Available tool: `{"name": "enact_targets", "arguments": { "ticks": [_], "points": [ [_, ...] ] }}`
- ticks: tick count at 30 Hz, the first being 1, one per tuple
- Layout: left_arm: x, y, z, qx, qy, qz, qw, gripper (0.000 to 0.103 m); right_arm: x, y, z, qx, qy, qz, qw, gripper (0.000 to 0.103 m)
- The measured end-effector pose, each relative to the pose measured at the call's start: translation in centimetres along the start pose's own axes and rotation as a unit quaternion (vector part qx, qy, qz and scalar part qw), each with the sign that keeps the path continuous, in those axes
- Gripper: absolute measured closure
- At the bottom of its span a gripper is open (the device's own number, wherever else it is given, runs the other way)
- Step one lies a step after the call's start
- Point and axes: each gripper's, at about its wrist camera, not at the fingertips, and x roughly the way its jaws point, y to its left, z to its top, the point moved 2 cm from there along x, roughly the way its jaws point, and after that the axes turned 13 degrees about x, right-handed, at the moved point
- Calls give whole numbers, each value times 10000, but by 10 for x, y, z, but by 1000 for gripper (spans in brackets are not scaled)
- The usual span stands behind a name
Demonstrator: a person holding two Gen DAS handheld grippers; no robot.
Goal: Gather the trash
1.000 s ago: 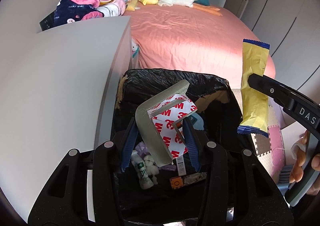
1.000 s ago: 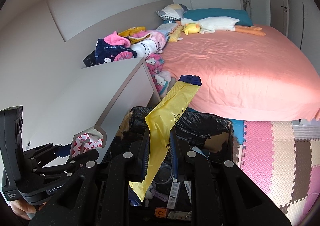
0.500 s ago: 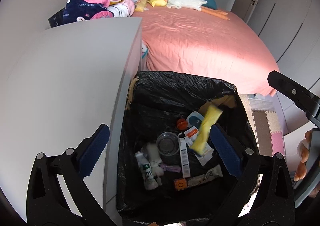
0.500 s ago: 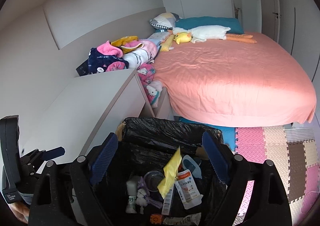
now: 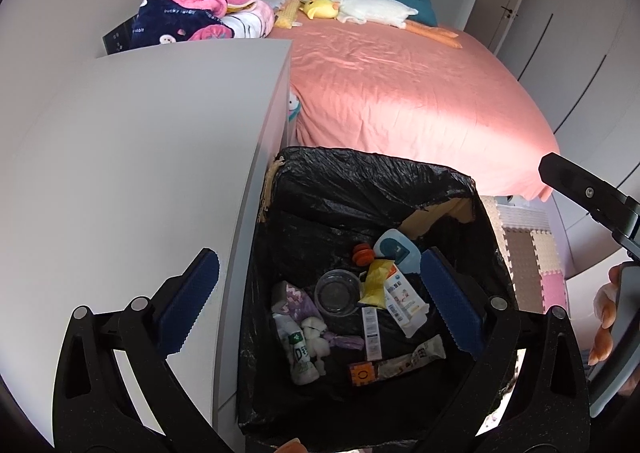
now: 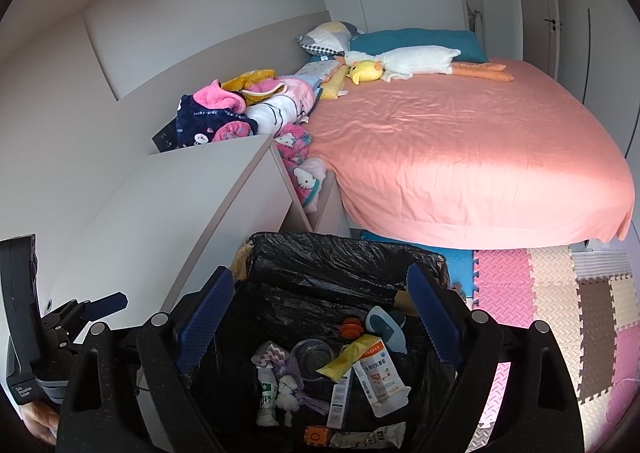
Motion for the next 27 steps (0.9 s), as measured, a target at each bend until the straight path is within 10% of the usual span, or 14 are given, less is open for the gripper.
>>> {"name": "enact_targets", "arguments": {
  "ticks": [27],
  "points": [
    [-3,-1,-2,116,-4,54,9999,6,-2,-3,-1,13,1,-39,10000,15]
  ]
}}
